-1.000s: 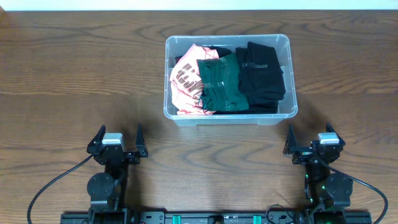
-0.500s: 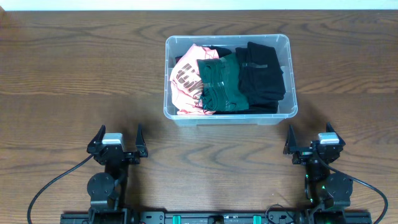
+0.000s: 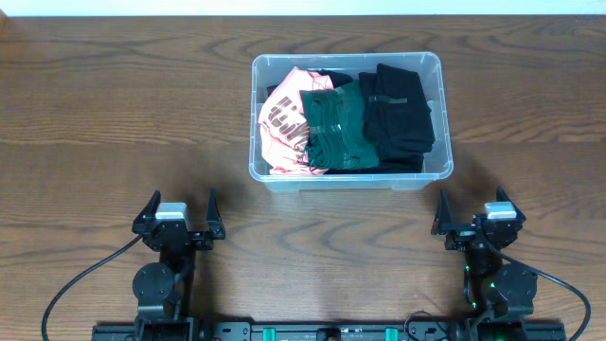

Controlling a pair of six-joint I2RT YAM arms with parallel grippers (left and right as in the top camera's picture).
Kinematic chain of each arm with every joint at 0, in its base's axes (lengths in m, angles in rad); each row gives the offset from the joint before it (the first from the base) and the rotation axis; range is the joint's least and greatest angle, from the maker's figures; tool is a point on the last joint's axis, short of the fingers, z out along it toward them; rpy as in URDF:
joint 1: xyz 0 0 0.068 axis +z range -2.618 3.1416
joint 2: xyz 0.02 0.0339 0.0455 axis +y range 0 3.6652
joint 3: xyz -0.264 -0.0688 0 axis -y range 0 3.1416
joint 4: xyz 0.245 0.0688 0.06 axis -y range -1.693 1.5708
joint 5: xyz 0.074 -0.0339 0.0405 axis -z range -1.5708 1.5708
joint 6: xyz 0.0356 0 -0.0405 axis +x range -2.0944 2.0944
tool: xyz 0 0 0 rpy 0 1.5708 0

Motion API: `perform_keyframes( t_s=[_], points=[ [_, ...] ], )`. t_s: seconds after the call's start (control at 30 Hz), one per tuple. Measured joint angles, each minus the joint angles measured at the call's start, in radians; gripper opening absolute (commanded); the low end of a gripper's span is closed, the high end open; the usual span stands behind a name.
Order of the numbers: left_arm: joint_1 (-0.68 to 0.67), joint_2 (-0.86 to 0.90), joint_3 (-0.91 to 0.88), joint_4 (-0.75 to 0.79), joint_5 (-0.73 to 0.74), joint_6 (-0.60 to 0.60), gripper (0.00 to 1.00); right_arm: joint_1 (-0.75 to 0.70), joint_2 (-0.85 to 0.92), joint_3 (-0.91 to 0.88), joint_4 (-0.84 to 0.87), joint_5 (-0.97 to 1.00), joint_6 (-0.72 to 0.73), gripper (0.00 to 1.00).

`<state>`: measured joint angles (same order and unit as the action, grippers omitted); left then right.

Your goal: Pack container

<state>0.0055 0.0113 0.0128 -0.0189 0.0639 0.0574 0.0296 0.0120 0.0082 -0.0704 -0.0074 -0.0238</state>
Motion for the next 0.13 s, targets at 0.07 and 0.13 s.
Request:
perform_keyframes(
  t_s=[0.07, 0.13],
  points=[
    [0.0, 0.0, 0.0, 0.0, 0.0, 0.0, 0.98, 0.0, 0.0, 0.0, 0.0, 0.0, 0.0, 0.99],
    [0.0, 0.0, 0.0, 0.0, -0.001, 0.0, 0.98, 0.0, 0.0, 0.0, 0.0, 0.0, 0.0, 0.99]
  ],
)
